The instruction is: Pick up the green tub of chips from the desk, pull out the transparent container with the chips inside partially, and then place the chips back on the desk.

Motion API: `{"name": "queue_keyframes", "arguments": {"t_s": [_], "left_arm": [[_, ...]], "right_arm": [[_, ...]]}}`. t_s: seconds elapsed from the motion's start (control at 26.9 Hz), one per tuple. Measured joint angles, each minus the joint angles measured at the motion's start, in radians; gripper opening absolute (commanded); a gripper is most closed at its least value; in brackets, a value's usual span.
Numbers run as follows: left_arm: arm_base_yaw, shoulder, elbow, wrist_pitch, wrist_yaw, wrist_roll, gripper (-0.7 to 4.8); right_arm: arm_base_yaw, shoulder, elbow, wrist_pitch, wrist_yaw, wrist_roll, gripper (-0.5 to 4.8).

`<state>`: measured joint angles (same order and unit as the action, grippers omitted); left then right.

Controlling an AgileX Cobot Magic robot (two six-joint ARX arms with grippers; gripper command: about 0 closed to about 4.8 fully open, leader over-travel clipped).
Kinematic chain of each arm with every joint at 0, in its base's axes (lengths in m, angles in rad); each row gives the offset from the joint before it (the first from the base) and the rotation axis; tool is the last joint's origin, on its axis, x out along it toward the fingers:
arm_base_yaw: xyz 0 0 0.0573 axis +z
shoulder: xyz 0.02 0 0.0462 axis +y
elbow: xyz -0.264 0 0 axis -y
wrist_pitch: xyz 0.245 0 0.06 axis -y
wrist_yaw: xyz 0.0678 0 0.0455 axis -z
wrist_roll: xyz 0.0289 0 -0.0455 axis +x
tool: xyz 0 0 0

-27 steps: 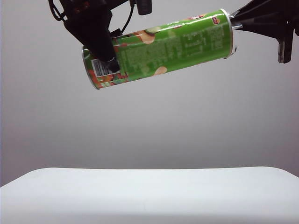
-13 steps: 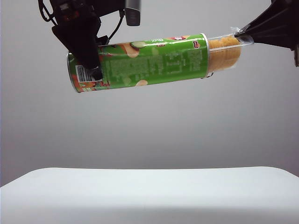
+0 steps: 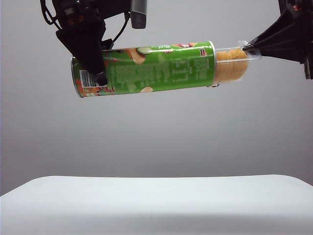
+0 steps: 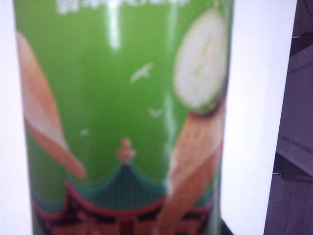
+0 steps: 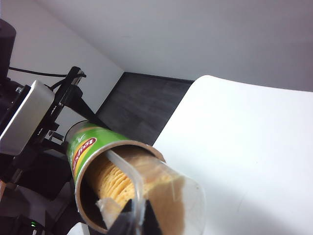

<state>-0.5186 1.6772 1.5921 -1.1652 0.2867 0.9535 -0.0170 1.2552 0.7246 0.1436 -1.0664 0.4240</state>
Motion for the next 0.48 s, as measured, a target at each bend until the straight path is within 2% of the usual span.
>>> {"name": "queue_keyframes", "arguments": {"t_s": [0.07, 0.11, 0.19, 0.22, 0.3, 0.48], "left_arm": [[0.0, 0.0, -0.001, 0.004, 0.002, -0.002, 1.83], [0.0, 0.0, -0.001, 0.006, 0.002, -0.003, 1.83], [0.0, 0.0, -0.001, 0.018, 0.009, -0.003, 1.83], [0.0, 0.0, -0.001, 0.021, 0.019, -0.002, 1.83], [-0.004, -0.006, 0.0, 0.031, 0.055, 0.007, 1.82], [-0.003, -0.006, 0.001, 0.032, 0.059, 0.014, 1.82]], "right_arm": [[0.0, 0.003, 0.0, 0.009, 0.001, 0.0, 0.46], [0.0, 0.005, 0.0, 0.015, 0.003, 0.0, 0.95], [0.0, 0.005, 0.0, 0.029, 0.018, -0.004, 2.77], [0.0, 0.006, 0.0, 0.037, 0.024, -0.004, 4.79], [0.0, 0.008, 0.0, 0.078, 0.035, -0.005, 4.79], [0.0, 0.008, 0.0, 0.14, 0.035, -0.007, 4.79]]}}
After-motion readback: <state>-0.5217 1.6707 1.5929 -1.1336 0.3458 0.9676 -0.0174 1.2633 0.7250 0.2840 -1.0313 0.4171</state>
